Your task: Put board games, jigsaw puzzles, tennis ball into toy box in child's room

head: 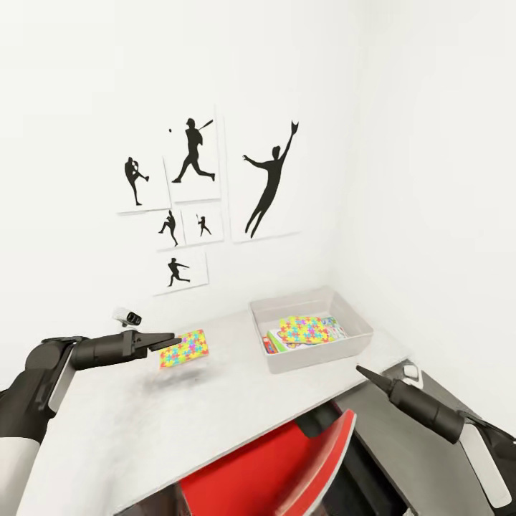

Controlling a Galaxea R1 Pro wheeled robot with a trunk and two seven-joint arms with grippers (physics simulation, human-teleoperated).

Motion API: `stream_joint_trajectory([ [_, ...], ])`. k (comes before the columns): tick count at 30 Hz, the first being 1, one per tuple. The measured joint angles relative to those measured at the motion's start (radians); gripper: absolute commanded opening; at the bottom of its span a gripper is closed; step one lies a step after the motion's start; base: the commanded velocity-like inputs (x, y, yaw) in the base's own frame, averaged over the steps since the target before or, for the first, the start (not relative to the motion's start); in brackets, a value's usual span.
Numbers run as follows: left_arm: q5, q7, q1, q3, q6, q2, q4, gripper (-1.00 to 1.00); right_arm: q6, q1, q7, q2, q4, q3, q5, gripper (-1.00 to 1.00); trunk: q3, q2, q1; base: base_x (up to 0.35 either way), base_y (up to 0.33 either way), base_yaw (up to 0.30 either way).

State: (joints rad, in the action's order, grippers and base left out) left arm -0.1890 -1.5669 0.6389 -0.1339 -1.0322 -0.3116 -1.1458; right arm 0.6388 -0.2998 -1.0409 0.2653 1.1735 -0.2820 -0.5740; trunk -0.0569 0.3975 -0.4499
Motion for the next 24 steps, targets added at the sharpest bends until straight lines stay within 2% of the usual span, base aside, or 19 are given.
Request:
stream_joint_trajectory([
  [7, 0.000, 0.000, 0.000, 0.000, 0.000, 0.000, 0.000, 1.00, 0.000, -0.001, 0.016, -0.001, 0.000, 0.003, 0.003, 1.00, 0.000, 0.000, 0.000, -0.198, 0.019, 0.000],
  [24, -0.006, 0.000, 0.000, -0.008, 0.006, -0.003, 0.000, 1.00, 0.000, -0.002, 0.018, -0.002, 0.000, 0.005, 0.005, 1.00, 0.000, 0.000, 0.001, -0.010, 0.001, 0.000],
])
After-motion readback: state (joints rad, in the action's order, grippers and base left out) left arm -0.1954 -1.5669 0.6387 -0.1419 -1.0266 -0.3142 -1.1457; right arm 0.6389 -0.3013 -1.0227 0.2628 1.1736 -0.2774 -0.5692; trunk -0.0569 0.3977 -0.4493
